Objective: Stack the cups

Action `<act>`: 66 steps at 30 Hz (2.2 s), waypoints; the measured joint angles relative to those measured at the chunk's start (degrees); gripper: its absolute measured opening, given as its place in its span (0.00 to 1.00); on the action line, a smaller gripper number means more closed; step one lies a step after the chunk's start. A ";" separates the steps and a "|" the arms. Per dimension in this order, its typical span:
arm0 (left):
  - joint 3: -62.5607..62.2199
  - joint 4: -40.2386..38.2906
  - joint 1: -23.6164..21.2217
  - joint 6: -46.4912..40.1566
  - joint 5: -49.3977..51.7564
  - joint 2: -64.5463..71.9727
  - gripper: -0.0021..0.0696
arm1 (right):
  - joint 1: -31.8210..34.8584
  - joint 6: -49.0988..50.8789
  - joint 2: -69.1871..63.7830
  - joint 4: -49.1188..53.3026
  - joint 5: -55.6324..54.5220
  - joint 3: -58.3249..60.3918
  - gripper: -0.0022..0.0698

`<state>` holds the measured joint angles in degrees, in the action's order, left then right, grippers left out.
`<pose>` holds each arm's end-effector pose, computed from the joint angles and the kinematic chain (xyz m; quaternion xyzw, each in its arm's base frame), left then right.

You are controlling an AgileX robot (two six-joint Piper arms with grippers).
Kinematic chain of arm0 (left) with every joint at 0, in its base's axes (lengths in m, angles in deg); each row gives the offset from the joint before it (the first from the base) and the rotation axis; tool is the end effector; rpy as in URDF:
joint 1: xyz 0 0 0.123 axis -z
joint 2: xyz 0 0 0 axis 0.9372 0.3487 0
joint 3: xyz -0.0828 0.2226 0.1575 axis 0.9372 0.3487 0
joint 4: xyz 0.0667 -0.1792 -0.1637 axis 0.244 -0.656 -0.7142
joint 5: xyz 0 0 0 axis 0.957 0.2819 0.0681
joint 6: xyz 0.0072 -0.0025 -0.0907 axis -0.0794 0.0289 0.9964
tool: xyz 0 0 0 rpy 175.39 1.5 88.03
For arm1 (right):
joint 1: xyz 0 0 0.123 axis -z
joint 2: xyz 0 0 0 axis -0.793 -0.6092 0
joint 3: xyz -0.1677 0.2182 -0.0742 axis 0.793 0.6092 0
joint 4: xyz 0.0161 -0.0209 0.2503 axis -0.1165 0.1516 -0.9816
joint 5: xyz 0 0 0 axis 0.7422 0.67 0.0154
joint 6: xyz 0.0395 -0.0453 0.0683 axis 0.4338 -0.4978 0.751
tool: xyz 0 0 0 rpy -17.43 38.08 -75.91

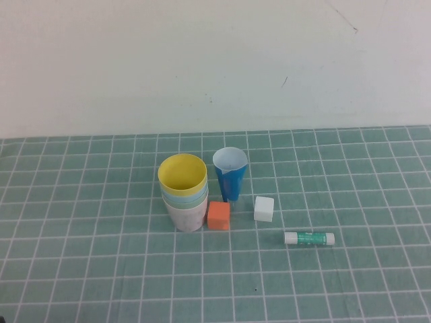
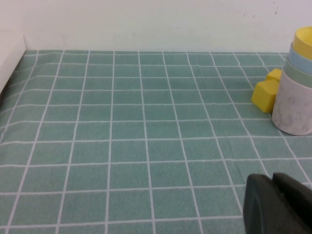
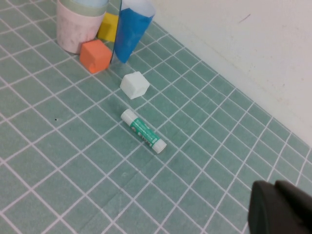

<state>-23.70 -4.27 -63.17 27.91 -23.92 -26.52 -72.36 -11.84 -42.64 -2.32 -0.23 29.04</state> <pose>0.0538 -0.0054 0.1797 -0.0159 0.7816 -0.0779 0.6187 0.0705 0.0314 0.2735 -0.3535 0.7530 -0.0144 0.5549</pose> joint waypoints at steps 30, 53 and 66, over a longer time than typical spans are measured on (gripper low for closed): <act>0.00 -0.05 -0.06 0.00 0.07 0.00 0.03 | 18.75 11.98 17.18 5.16 -11.13 18.72 0.03; 0.00 -0.05 -0.14 -0.49 0.14 0.00 0.03 | 26.18 19.27 20.50 5.49 -10.49 23.38 0.03; 0.00 -0.05 -0.14 -1.48 0.14 0.00 0.03 | 26.27 24.40 20.50 7.46 -9.41 23.28 0.03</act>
<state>-23.70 -4.33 -63.31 26.44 -23.78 -26.52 -46.09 12.56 -22.14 5.13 -9.64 52.31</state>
